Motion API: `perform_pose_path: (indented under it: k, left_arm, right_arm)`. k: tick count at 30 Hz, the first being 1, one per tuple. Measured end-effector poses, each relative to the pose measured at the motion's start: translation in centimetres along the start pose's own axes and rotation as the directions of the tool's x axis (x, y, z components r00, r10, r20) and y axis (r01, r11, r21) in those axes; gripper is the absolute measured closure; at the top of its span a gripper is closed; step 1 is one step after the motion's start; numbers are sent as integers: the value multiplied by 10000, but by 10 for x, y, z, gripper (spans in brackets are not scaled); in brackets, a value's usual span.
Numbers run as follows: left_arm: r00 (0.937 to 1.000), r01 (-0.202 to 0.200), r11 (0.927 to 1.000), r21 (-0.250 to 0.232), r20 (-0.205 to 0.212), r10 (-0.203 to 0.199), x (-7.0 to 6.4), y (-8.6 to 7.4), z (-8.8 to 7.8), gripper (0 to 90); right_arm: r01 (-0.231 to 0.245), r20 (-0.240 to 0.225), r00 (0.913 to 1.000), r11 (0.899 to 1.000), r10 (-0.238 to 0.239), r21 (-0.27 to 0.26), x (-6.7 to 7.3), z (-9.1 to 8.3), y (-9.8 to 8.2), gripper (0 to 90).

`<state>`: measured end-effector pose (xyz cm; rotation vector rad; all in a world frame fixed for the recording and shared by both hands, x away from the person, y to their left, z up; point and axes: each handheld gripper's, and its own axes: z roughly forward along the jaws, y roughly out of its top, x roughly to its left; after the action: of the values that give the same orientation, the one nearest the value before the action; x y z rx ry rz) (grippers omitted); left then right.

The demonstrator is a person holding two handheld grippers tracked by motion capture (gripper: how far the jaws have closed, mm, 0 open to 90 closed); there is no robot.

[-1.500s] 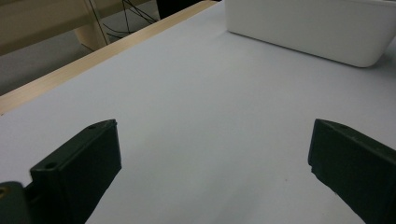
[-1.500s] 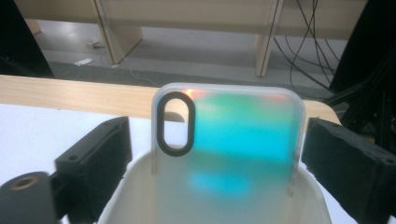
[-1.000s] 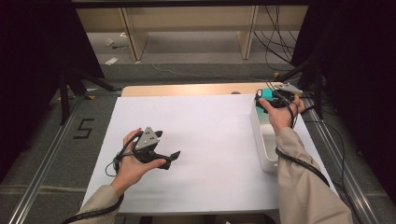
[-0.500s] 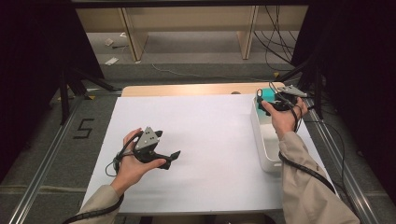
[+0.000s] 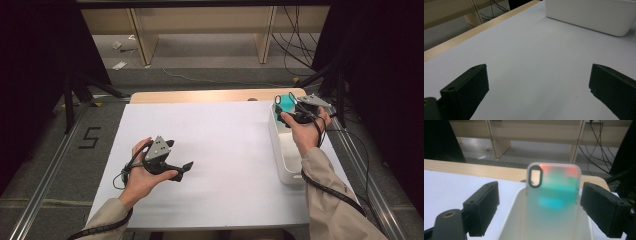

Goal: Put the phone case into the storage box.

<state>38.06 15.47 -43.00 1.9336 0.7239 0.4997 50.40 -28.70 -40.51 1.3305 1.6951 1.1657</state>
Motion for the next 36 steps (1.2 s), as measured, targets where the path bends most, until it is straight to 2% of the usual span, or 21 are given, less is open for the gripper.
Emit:
perform_pose_path:
  k: [13,27,36]
  left_arm:
    - [10000,15,10000,14,-2,-15,0,0,0,18]
    - [10000,42,10000,-2,-19,-42,0,0,0,18]
    - [10000,43,10000,-5,-10,-43,0,0,0,18]
  right_arm:
    - [474,-1074,9930,9987,-490,-174,20,-17,-2,163]
    - [739,-1867,9793,9968,-780,-290,36,-30,-2,163]
    - [717,-2271,9707,9967,-782,-371,41,-40,-2,163]
